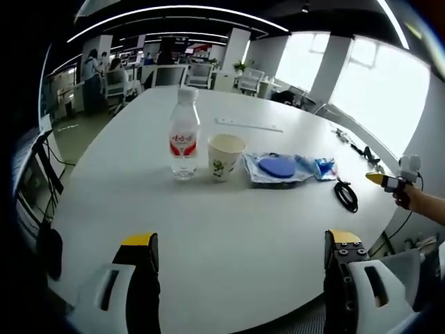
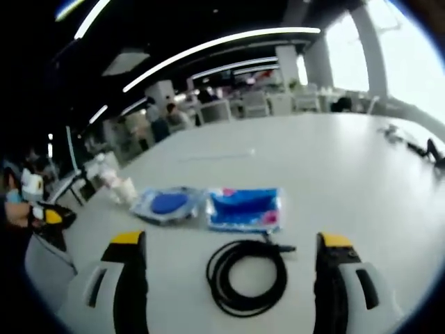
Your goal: Arrange the tabletop items into an orderly group along one side of the table until the central work area is clear of visible clutter.
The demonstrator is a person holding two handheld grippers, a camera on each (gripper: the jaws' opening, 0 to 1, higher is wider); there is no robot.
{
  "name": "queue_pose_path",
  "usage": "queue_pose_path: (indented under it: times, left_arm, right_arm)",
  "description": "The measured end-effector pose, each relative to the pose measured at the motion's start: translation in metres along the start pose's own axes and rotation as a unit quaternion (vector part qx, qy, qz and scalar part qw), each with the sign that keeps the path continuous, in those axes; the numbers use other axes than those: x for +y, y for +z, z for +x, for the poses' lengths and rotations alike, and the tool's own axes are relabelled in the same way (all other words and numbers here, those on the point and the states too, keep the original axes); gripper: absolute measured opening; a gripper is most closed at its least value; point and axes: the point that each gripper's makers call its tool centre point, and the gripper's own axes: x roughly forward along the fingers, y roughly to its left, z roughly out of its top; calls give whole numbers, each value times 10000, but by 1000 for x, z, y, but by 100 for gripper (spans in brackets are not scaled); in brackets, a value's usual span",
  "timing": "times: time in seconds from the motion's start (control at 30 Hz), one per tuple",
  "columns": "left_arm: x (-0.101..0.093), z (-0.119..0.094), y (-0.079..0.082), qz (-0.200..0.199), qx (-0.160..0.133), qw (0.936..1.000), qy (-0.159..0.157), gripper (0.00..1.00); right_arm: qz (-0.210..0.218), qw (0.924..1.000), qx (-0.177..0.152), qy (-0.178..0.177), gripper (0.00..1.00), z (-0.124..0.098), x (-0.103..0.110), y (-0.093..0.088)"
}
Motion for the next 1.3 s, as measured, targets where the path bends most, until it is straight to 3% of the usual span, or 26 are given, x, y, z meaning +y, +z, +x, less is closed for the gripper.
queue_pose_path:
  times: [0.17,0.33,0.43,0.5,0.8,1.0,1.1,1.2,1.3]
  left_arm:
    - [0,0,-1,10,8,10000,5,99]
    - [0,-1,-3,-23,23,10000,11,99]
    - [-1,-2,-4,-26,27,10000,9,99]
    - [-1,-2,-5,-26,40,10000,3,99]
    - [-7,-1,-8,-31,91,9999,-43,99]
    - [-8,-3,-7,-49,96,9999,-72,99]
    - [-8,-4,-5,-57,81,9999,-68,99]
    - [-8,-6,-2,-84,44,9999,-86,99]
    - [-7,-6,-1,-104,16,9999,-74,99]
  right_arm:
    - [-65,10000,25,37,99,1,-2,-1]
    - [-804,9953,376,386,98,5,4,-10]
    - [-1466,9850,674,614,95,4,2,-14]
    - [-1687,9807,740,657,92,5,-2,-14]
    - [-1823,9733,1145,801,72,29,-28,-28]
    - [-1770,9714,1378,783,65,51,-44,-43]
    - [-1959,9653,1513,830,55,57,-47,-52]
    - [-1729,9659,1708,896,53,59,-45,-60]
    - [-2083,9595,1674,891,48,60,-44,-59]
